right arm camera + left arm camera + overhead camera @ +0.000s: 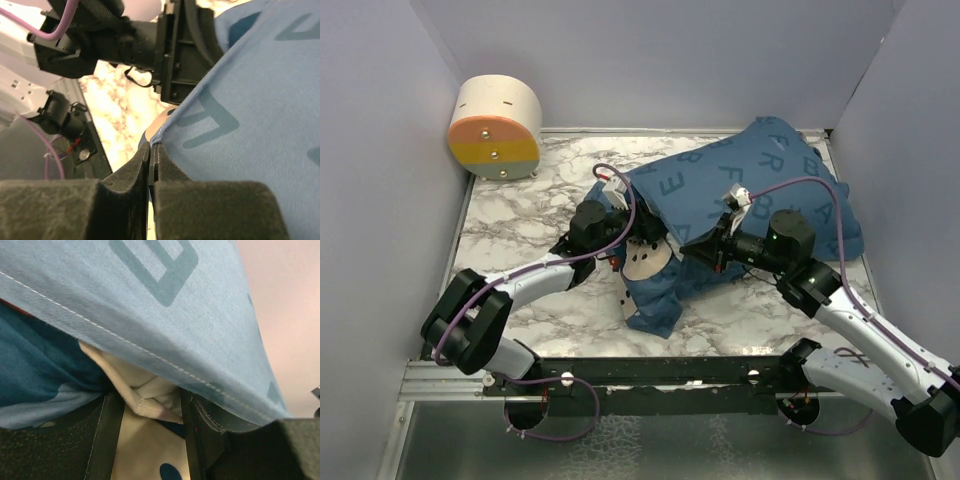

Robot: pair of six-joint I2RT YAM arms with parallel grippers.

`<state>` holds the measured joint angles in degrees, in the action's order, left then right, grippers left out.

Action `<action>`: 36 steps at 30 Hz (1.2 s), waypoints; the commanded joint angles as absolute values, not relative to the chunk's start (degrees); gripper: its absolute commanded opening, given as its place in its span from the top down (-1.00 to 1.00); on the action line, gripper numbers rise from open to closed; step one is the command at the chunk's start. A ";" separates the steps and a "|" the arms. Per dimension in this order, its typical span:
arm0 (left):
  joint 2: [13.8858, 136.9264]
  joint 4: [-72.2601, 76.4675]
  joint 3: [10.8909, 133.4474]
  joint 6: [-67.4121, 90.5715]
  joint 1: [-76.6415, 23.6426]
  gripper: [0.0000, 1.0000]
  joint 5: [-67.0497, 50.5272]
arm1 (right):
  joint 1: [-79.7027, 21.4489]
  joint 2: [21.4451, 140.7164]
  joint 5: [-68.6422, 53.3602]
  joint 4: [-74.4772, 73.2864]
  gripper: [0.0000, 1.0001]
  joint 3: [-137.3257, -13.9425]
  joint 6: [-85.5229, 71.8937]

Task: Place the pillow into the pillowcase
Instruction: Stuff the pillow into the pillowcase, then turn over the pillow at the center of the board.

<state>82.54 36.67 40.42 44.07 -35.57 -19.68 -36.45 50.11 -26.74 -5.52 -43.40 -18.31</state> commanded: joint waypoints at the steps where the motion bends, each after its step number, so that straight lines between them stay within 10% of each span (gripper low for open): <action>1: 81.88 40.21 41.52 43.80 -35.84 -0.04 -23.80 | -37.70 54.67 -40.19 2.18 0.89 -43.21 -21.60; 6: 68.32 27.38 39.31 36.43 -34.86 -0.30 -16.12 | -37.71 61.62 -30.99 -11.46 -0.12 -42.87 -15.04; 15: 45.45 -19.86 47.37 22.54 -34.55 -0.47 -0.17 | -37.78 52.01 -36.61 -4.79 -0.98 -43.75 -8.64; 23: 53.60 -17.98 56.36 18.41 -26.58 -0.63 -11.30 | -41.75 53.42 -45.89 -2.34 -1.00 -46.70 14.25; 28: 63.19 -3.43 55.71 30.82 -4.81 -0.61 -36.79 | -62.01 68.42 -16.89 -19.33 -1.00 -59.15 30.71; 36: 59.42 -4.61 47.18 19.39 -2.77 -0.65 -16.75 | -73.02 90.21 17.75 -23.91 -1.00 -64.81 34.12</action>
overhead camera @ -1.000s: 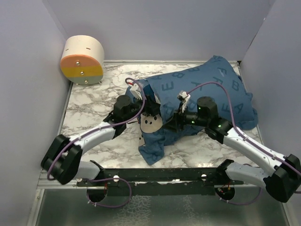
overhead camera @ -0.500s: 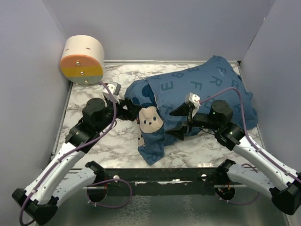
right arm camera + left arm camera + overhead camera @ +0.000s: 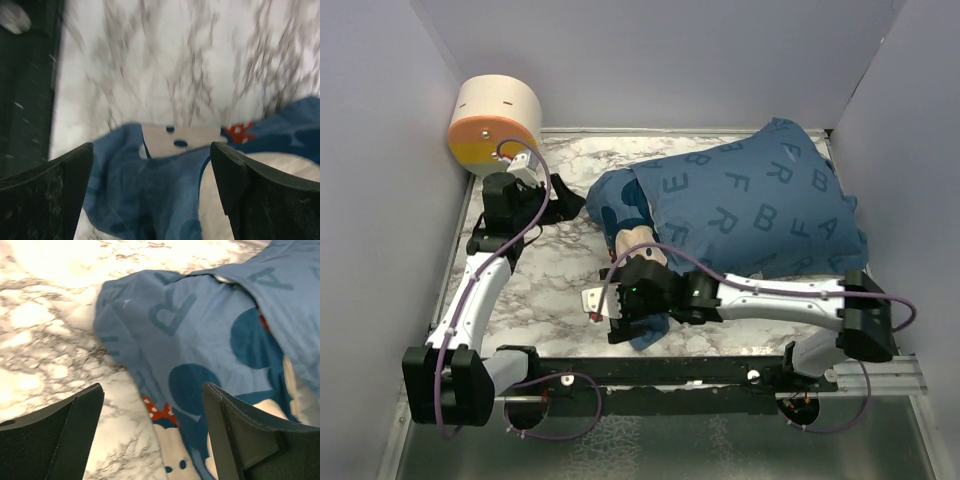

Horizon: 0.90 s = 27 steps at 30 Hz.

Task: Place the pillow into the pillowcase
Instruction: Turn over the pillow at the center of the board.

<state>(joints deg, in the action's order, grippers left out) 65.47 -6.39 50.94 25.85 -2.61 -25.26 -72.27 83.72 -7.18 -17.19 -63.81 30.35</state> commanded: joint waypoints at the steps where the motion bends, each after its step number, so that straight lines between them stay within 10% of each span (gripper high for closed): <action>1: 56.94 -3.61 44.72 18.32 -2.81 -0.66 -14.22 | -72.96 91.37 22.25 -23.91 -1.00 -64.22 33.68; 9: 43.33 -0.27 35.09 14.71 -2.74 -0.72 -7.13 | -71.03 99.43 38.75 -15.10 -0.87 -58.78 31.02; 15: 35.74 -0.61 33.16 13.45 -2.82 -0.71 0.44 | -65.81 99.28 39.55 -11.38 0.92 -62.62 26.53; 21: 31.10 -0.80 32.90 13.01 -2.72 -0.70 8.75 | -65.04 94.71 26.05 -4.04 0.99 -86.68 25.61; 27: 24.72 0.80 30.80 12.01 -2.74 -0.70 15.41 | -66.68 117.94 14.98 -16.53 0.99 -151.50 26.08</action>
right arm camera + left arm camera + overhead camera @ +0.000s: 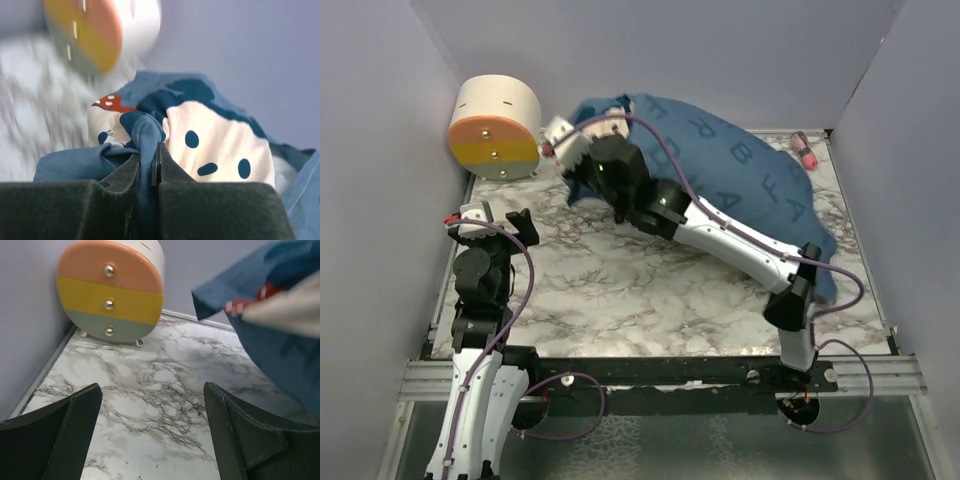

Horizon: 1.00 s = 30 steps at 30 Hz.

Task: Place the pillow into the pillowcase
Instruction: Turn over the pillow at the center of the board.

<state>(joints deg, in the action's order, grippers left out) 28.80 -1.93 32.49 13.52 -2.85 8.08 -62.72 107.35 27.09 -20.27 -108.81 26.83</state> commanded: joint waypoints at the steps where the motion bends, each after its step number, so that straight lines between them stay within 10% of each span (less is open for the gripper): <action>1: 23.80 1.09 30.36 11.79 -2.77 -0.70 15.85 | -67.50 117.65 14.87 -10.90 0.99 -151.26 27.50; 7: 23.42 1.63 30.02 11.59 -2.80 -0.70 15.22 | -63.45 99.68 26.67 14.00 0.99 -129.48 28.69; 14: 23.70 3.08 29.56 11.75 -3.63 -0.70 10.51 | -34.55 73.51 36.17 18.49 0.86 -92.63 12.68; 17: 24.93 4.21 29.27 11.72 -4.33 -0.69 6.57 | -23.91 66.14 35.97 12.51 0.47 -80.72 3.38; 22: 27.31 4.90 29.14 12.16 -5.70 -0.69 2.75 | -18.02 60.54 20.66 4.33 -0.93 -71.44 -1.70; 30: 34.46 4.62 31.42 21.56 -6.68 -0.74 -13.36 | -18.02 68.50 -21.99 -16.74 -1.00 -77.87 -10.22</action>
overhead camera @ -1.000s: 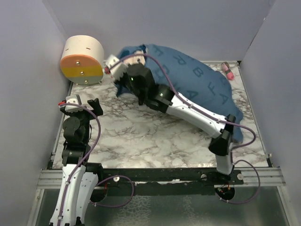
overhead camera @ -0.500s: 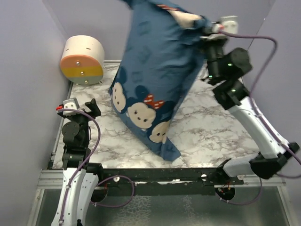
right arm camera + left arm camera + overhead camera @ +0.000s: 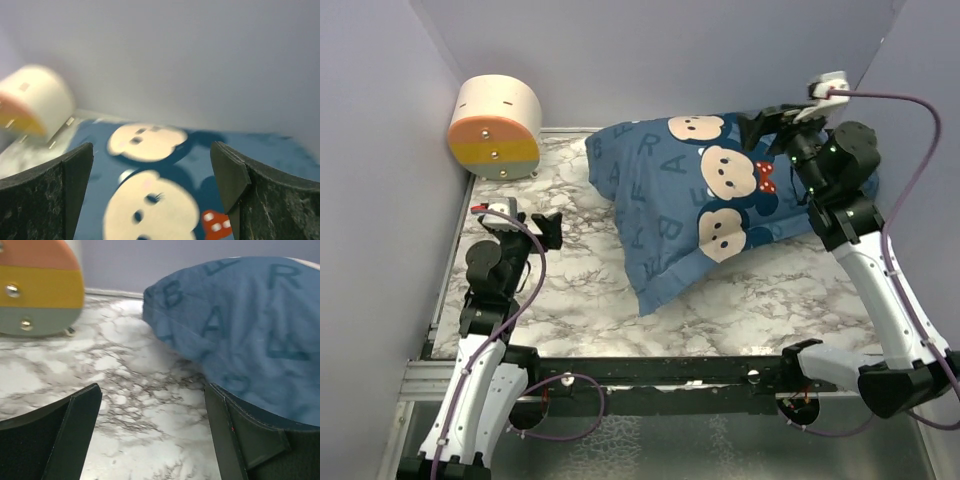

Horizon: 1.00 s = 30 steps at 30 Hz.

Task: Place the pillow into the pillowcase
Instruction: Turn over the pillow at the center of the board, then reset both arms

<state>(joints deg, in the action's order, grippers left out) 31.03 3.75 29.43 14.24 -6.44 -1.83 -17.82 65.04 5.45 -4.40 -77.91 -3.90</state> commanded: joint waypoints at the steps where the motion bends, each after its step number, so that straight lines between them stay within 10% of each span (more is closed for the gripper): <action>1: 35.83 3.88 32.57 24.21 -6.68 -0.76 -15.19 | -18.02 68.16 -25.37 -16.79 -1.00 -76.40 -10.67; 20: 59.24 -9.98 75.18 30.20 -6.62 -0.98 -34.94 | -18.10 63.22 -19.74 -24.26 -1.00 -81.71 -18.41; 30: 60.90 -8.42 76.11 33.05 -6.57 -0.98 -37.71 | -18.10 57.56 -14.61 -21.41 -1.00 -79.14 -17.03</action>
